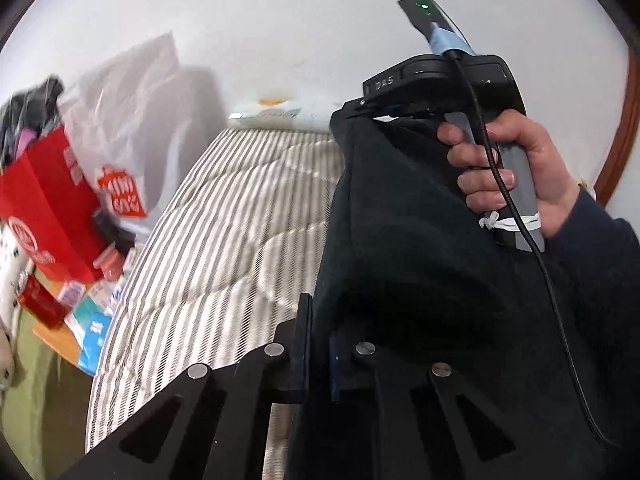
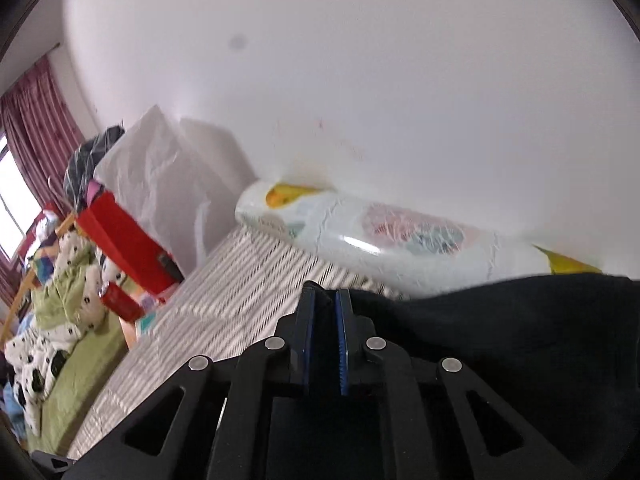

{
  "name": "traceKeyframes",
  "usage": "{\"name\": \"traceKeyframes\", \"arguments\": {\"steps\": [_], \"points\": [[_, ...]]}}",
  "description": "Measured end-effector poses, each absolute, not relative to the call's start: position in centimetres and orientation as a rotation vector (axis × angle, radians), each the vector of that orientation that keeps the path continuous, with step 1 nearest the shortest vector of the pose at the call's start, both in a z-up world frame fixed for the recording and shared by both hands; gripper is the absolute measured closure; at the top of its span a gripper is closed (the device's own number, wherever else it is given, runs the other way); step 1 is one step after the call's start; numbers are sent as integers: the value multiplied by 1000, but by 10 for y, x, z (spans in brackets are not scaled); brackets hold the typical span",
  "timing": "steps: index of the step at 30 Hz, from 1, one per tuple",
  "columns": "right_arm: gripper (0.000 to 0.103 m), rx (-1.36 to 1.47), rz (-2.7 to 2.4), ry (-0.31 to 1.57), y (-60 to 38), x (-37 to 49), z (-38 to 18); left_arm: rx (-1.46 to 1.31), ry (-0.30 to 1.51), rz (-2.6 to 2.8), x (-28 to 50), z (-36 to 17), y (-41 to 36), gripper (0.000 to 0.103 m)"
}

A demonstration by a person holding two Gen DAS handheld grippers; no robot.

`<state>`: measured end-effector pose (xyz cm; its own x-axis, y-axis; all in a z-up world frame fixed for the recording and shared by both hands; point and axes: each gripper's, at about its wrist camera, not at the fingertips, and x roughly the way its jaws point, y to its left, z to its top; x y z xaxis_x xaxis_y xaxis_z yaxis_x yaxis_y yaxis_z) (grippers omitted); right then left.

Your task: Fold small clothes

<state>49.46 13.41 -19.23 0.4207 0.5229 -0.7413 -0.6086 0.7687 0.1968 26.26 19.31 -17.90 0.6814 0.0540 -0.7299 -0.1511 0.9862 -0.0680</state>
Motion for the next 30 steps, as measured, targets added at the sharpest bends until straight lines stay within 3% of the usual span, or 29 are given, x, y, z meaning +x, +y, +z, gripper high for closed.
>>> {"name": "traceKeyframes", "arguments": {"steps": [6, 9, 13, 18, 30], "points": [[93, -185, 660, 926, 164, 501, -226, -216, 864, 100, 265, -191, 207, 96], [86, -188, 652, 924, 163, 499, -224, -205, 874, 111, 263, -190, 205, 92], [69, -153, 641, 907, 141, 493, -199, -230, 894, 112, 256, -188, 207, 76], [62, -174, 534, 849, 70, 460, -166, -247, 834, 99, 240, -174, 203, 53], [60, -255, -26, 894, -200, 358, -178, -197, 868, 180, 287, -182, 203, 53]]}}
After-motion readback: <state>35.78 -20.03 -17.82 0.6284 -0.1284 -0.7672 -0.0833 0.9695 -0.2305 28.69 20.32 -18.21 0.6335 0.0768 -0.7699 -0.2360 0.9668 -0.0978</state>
